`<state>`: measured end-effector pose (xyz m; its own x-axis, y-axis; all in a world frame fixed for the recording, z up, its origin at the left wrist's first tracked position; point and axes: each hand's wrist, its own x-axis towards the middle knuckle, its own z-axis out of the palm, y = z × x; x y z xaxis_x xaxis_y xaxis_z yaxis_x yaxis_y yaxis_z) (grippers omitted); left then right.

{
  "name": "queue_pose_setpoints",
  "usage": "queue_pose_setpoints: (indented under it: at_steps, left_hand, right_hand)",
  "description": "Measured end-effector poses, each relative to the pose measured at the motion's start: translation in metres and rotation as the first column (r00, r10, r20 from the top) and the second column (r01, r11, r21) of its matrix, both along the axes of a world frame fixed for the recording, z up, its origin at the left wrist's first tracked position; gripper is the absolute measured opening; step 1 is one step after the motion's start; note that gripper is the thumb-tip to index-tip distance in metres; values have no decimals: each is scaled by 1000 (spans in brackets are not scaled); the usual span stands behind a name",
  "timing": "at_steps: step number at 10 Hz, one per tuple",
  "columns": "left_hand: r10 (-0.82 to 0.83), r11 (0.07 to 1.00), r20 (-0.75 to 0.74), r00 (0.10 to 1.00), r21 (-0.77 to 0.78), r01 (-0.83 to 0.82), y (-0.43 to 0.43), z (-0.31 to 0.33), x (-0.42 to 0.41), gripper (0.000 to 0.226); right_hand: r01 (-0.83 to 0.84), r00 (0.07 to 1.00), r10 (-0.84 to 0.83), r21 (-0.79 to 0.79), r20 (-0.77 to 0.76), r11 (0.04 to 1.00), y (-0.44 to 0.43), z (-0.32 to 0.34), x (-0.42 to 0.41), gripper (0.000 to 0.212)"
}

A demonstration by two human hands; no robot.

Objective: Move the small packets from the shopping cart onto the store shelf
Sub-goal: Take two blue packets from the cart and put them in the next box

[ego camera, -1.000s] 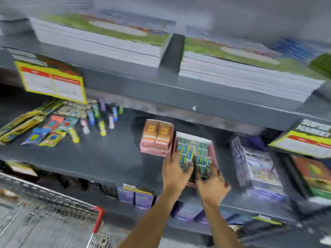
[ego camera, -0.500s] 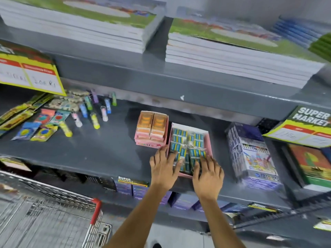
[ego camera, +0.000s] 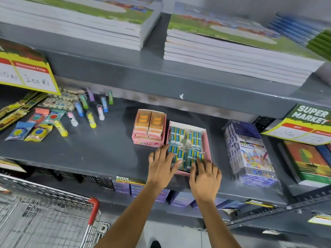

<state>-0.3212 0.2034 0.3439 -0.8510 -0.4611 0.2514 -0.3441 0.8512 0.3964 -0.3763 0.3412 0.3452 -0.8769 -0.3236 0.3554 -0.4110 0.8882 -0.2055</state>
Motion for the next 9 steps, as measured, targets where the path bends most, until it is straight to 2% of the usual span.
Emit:
queue_pose_setpoints:
  at_steps: [1, 3, 5, 6, 7, 8, 9]
  left_hand:
    - [-54, 999, 35, 998, 8, 54, -3, 3, 0, 70]
    - [-95, 994, 30, 995, 60, 93, -2, 2, 1, 88]
    - [-124, 992, 104, 987, 30, 122, -5, 10, -3, 96]
    - [-138, 990, 183, 973, 23, 136, -5, 10, -4, 99]
    - [-160, 987, 201, 966, 28, 158, -8, 8, -2, 92]
    - [-136, 988, 125, 983, -54, 144, -12, 14, -2, 73]
    - [-194, 980, -133, 972, -63, 187, -8, 39, 1, 50]
  right_hand:
    - [-6, 999, 6, 6, 43, 1000, 1, 5, 1, 48]
    - [-21, 1000, 21, 9, 13, 1000, -1, 5, 2, 57]
    - [23, 999, -23, 0, 36, 1000, -10, 15, -6, 42]
    - [4, 1000, -5, 30, 19, 1000, -12, 9, -9, 41]
    - [-14, 999, 13, 29, 42, 999, -11, 11, -13, 42]
    - [-37, 999, 37, -2, 11, 999, -13, 14, -12, 41]
    - [-121, 992, 112, -158, -62, 980, -21, 28, 2, 38]
